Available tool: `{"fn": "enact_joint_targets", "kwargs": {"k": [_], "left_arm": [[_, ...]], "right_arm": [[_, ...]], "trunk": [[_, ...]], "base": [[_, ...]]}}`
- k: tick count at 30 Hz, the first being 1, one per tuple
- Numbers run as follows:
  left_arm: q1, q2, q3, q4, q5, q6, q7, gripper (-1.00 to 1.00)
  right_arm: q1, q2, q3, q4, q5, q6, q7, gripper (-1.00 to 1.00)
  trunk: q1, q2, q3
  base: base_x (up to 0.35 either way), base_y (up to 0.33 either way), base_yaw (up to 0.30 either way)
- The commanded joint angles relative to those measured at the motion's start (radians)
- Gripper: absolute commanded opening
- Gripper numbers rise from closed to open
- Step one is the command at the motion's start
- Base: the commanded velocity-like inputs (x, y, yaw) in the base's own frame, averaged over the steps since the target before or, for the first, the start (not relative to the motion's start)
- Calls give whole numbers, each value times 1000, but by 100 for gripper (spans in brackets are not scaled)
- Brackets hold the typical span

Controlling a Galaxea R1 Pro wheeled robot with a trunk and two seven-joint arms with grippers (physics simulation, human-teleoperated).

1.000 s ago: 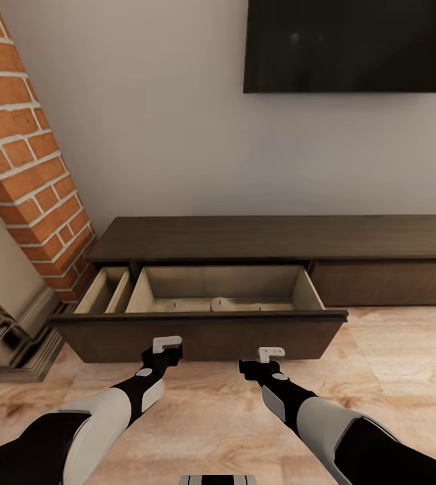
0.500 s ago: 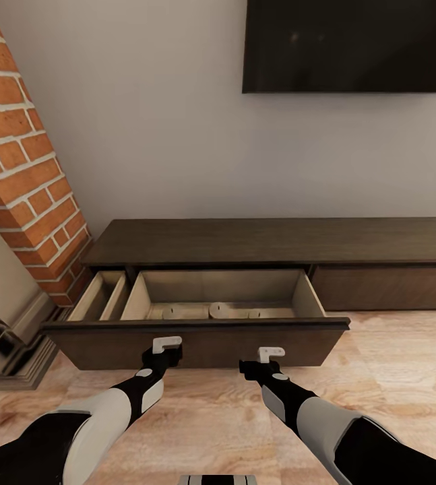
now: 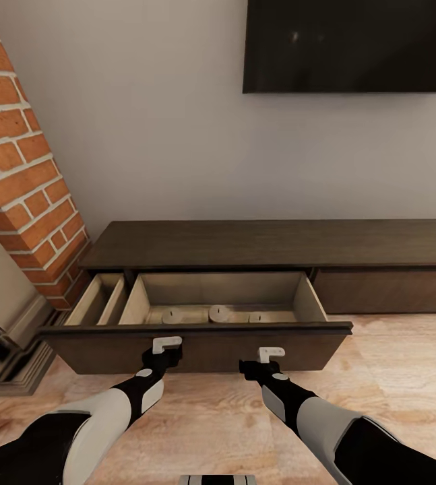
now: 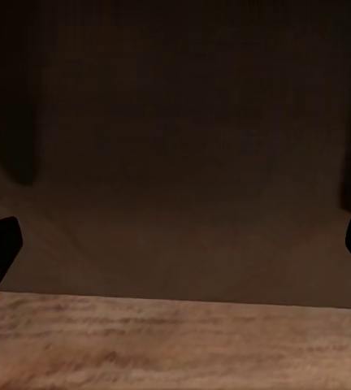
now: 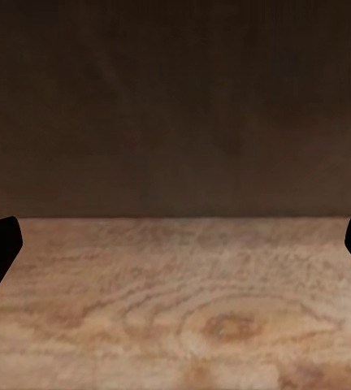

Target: Place each of the two pumpkins and all three candles from the living room inside a cabinet in the living room (use any cabinet), then make sure every cabinet is closed, and position the cauldron so it is next to a table in the living room.

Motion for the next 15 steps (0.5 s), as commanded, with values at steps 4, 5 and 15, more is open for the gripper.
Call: {"fn": "enact_joint_targets", "kwargs": {"k": [4,5,15], "left_arm": [[-2,0,3,3,3,-7,1,100],[-2,0,3,3,3,-7,1,100],[-2,0,3,3,3,-6,1,100]], "right_arm": [[0,0,8,0,-8,-2,-4,100],[0,0,8,0,-8,-2,-4,100],[0,0,8,0,-8,-2,-4,100]], "trunk": [[0,0,-1],[0,0,-1],[0,0,-1]], "base": [[4,0,0],[1,0,0],[109,0,0]]}}
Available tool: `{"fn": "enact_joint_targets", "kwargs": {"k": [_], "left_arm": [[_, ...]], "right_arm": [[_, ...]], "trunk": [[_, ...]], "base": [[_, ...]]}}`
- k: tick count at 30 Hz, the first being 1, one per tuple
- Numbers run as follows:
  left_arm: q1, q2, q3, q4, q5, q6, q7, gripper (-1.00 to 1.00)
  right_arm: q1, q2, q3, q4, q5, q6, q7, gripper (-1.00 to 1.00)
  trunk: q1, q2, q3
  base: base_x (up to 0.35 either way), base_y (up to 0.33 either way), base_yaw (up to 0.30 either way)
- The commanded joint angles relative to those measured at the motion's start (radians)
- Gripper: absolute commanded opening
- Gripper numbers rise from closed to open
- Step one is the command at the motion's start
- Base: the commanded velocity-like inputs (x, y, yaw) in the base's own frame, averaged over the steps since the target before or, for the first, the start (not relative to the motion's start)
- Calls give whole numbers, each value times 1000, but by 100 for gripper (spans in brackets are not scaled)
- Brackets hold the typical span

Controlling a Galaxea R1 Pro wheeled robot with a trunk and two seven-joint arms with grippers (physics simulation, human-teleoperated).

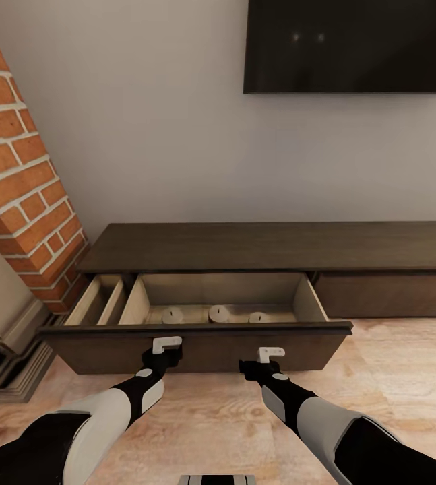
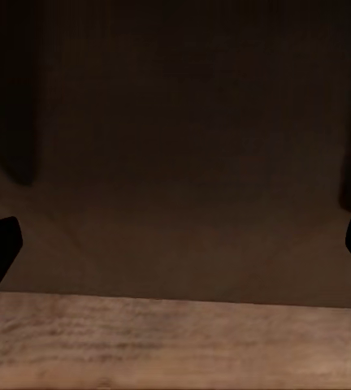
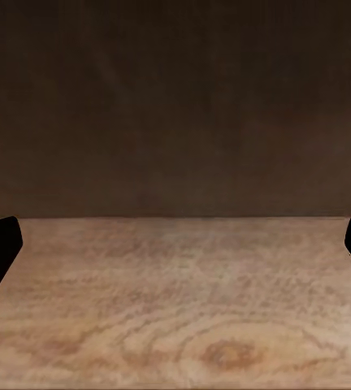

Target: Place each of the two pumpkins and all three candles from the living room inside a cabinet in the living room (use any cabinet), then make sure every cabinet is closed, and position the cauldron so it is next to a table in the living room.

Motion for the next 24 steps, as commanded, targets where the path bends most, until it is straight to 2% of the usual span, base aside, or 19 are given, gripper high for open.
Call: {"fn": "enact_joint_targets", "kwargs": {"k": [1,9,24], "left_arm": [[-2,0,2,3,3,-7,1,100],[-2,0,2,3,3,-7,1,100],[-2,0,3,3,3,-7,1,100]], "right_arm": [[0,0,9,0,-8,-2,-4,100],[0,0,9,0,-8,-2,-4,100],[12,0,9,0,-8,-2,-4,100]], "trunk": [[0,0,-1],[0,0,-1],[0,0,-1]], "base": [[68,0,0],[18,0,0],[158,0,0]]}}
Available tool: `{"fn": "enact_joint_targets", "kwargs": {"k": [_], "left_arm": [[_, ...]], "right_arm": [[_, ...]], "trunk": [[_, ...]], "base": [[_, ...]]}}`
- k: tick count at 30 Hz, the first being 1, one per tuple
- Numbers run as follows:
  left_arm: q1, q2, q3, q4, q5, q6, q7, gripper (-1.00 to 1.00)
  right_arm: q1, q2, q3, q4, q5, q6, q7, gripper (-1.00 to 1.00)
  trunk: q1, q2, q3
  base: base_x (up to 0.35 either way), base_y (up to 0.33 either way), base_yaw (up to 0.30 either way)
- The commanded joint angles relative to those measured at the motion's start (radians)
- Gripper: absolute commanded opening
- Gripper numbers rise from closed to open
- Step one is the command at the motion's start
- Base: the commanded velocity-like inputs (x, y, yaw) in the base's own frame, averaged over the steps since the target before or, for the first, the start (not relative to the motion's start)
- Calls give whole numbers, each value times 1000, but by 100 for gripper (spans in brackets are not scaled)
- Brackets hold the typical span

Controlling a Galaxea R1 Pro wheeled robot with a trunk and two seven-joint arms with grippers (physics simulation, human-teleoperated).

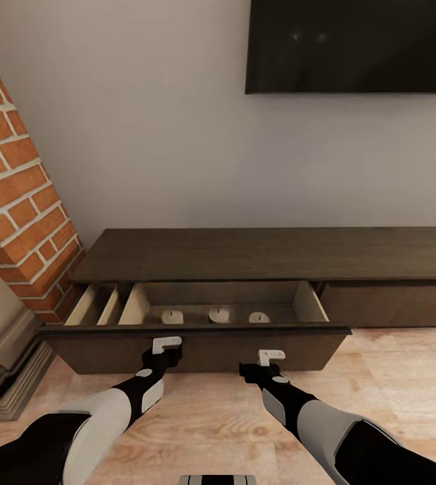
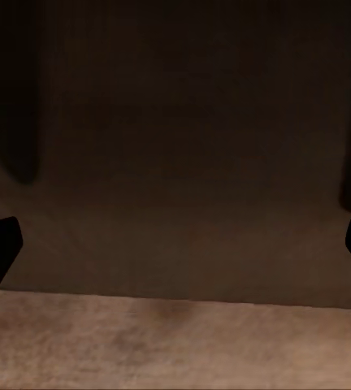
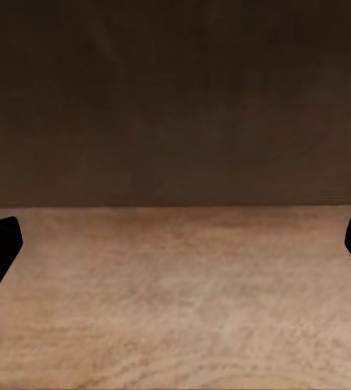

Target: Place each of the two pumpkins and all three candles from the living room inside a cabinet in the living room (use any cabinet), then make sure every cabinet is closed, and position the cauldron so it is next to a table in the living room.

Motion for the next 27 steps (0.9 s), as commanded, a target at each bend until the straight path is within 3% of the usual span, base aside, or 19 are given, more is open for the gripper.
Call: {"fn": "enact_joint_targets", "kwargs": {"k": [1,27], "left_arm": [[-2,0,1,3,2,-7,0,100],[-2,0,1,3,2,-7,0,100]], "right_arm": [[0,0,9,0,-8,-2,-4,100],[0,0,9,0,-8,-3,-4,100]], "trunk": [[0,0,-1],[0,0,-1]], "base": [[168,0,0],[162,0,0]]}}
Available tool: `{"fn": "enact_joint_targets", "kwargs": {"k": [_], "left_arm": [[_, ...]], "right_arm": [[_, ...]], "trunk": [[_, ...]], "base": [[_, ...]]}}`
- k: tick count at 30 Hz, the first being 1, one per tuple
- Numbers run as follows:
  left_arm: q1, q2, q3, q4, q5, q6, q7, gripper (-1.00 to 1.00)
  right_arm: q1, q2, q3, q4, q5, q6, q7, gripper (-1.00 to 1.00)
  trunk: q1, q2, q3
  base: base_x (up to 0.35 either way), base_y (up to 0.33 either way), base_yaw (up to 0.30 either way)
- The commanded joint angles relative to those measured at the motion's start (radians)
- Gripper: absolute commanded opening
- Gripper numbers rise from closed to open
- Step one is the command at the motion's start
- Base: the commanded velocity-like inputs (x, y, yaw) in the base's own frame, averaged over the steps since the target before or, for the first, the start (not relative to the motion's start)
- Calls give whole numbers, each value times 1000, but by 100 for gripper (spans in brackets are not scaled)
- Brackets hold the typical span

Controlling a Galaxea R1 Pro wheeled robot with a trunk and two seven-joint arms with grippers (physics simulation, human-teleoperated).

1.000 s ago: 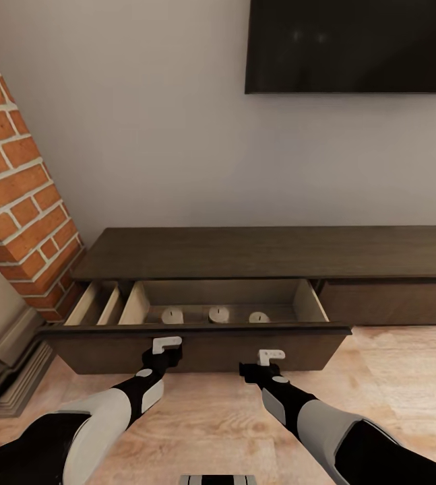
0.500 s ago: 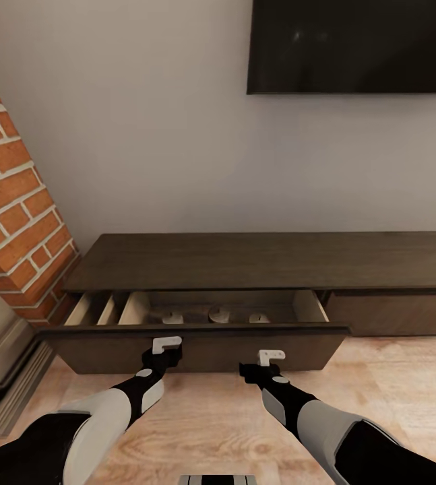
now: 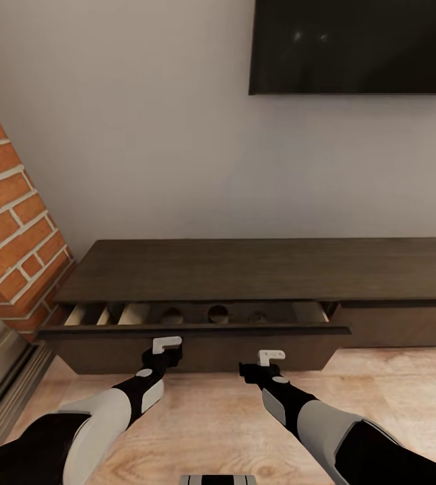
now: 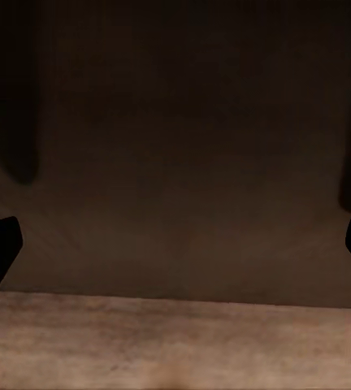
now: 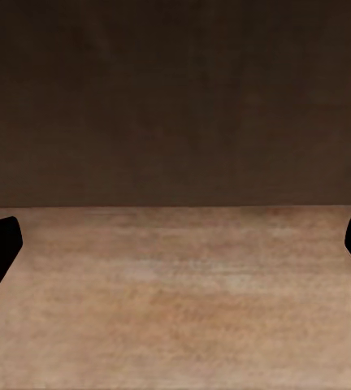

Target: Place each of the two pumpkins and all three candles from the living room inside a cabinet in the living room (use any cabinet), then make sure every cabinet is closed, and position the cauldron so it is next to a table in the living room.

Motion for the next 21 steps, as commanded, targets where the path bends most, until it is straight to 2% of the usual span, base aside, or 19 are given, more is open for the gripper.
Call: {"fn": "enact_joint_targets", "kwargs": {"k": [1,12,21], "left_arm": [[-2,0,2,3,3,-7,1,100],[-2,0,2,3,3,-7,1,100],[-2,0,2,3,3,-7,1,100]], "right_arm": [[0,0,9,0,-8,-2,-4,100],[0,0,9,0,-8,-2,-4,100],[0,0,9,0,-8,-2,-4,100]], "trunk": [[0,0,-1],[0,0,-1],[0,0,-1]], "base": [[153,0,0],[148,0,0],[19,0,0]]}}
